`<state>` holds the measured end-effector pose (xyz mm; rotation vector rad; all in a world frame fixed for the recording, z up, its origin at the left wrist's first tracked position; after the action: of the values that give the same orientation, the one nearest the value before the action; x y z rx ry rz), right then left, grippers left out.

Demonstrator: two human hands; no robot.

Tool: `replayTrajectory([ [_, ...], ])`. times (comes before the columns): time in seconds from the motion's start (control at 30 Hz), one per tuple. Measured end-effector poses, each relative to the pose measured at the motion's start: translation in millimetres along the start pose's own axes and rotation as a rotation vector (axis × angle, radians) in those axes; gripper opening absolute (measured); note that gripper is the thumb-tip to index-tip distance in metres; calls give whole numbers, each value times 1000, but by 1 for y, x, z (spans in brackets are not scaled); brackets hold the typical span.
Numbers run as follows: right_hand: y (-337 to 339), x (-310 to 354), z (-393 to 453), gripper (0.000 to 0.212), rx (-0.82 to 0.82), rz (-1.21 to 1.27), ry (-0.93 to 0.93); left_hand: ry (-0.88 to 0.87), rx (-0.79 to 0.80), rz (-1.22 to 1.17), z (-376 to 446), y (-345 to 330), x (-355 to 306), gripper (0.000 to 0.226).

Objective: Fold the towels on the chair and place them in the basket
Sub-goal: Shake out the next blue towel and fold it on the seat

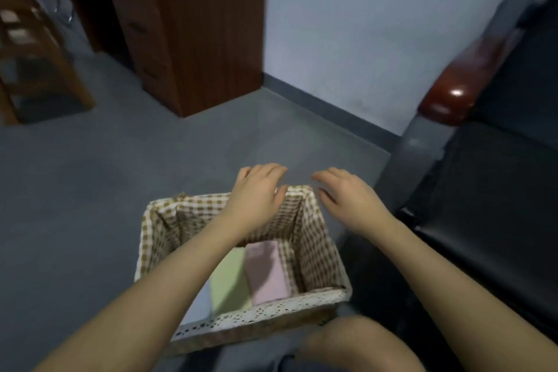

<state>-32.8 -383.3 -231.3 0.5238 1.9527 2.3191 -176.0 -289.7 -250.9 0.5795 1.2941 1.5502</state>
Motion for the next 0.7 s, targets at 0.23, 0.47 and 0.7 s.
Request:
replayTrajectory([
  [0.23,134,-79,-84,25,-374,15,-263,-310,-162,-92,76,69,-137,38],
  [0.47,213,-189,-218,24,-545,-34,-618,-630,-109,-200,130,48,-323,35],
  [0.7,253,-296,-368,18,-695,-29,-943,-891,13,-343,146,1,-518,34],
])
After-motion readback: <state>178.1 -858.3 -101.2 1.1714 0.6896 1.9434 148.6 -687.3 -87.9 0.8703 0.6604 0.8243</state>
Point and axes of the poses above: each hand's wrist, its own z-axis towards the middle knuckle, its own y-axis out of the back of the hand, x = y × z, the point moved 3 cm from there along z, towards the middle knuckle, and after that the axes turned 11 degrees about -y, right-handed, at the moved point
